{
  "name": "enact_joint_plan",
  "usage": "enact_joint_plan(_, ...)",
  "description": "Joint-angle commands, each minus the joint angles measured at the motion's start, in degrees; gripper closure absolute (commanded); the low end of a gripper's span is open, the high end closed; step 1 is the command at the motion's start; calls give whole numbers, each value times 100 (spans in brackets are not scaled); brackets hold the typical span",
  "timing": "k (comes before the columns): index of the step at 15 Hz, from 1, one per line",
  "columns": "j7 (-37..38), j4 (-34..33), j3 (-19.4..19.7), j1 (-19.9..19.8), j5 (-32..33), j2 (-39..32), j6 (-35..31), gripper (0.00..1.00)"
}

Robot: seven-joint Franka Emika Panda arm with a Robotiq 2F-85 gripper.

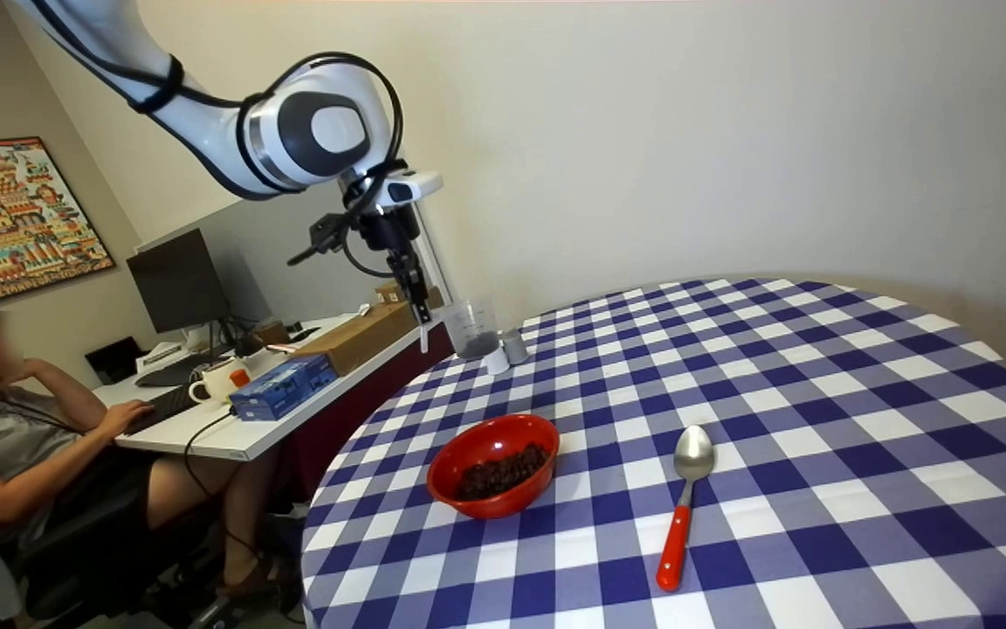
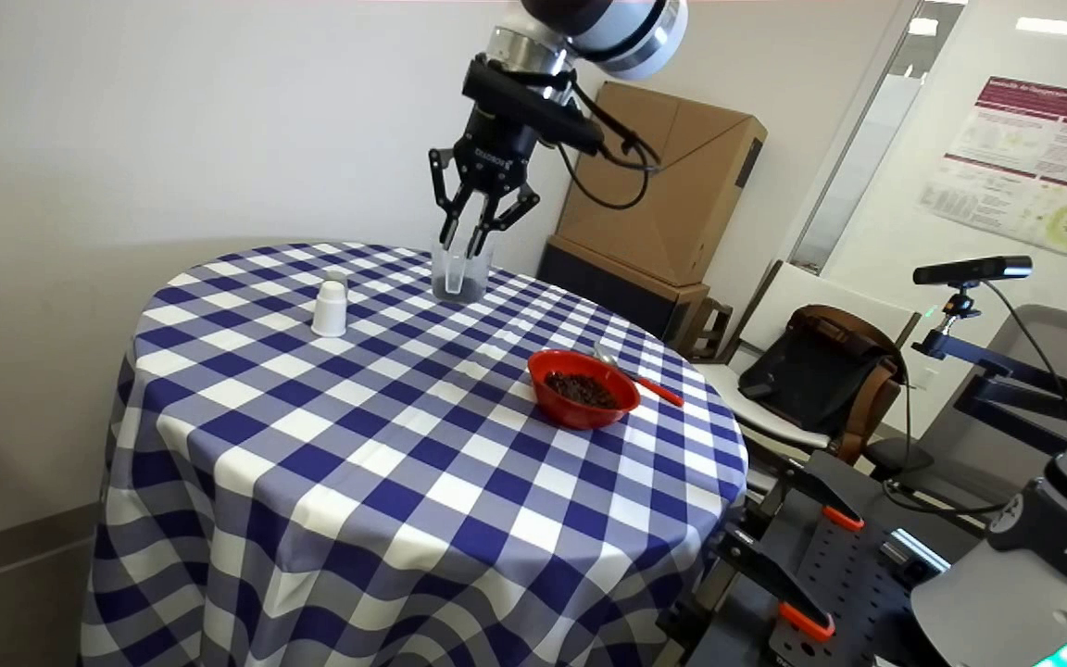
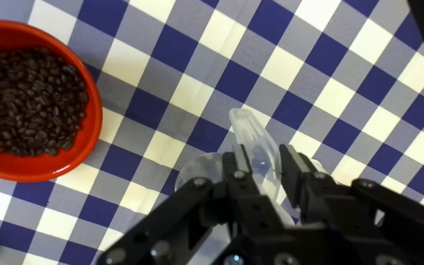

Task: Pour some contents from the clear jar into the orange bowl

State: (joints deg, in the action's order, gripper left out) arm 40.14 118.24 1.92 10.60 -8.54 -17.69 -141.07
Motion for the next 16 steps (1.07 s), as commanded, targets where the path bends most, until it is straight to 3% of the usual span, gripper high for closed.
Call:
enact_joint_plan(1, 155, 510, -217, -173, -460, 1026, 474, 93)
enact_joint_plan(9, -35, 1538, -108, -785, -1191, 2873, 1394, 93)
enact_joint_plan(16, -455, 2336, 241, -1276, -2212, 3211, 1956, 93)
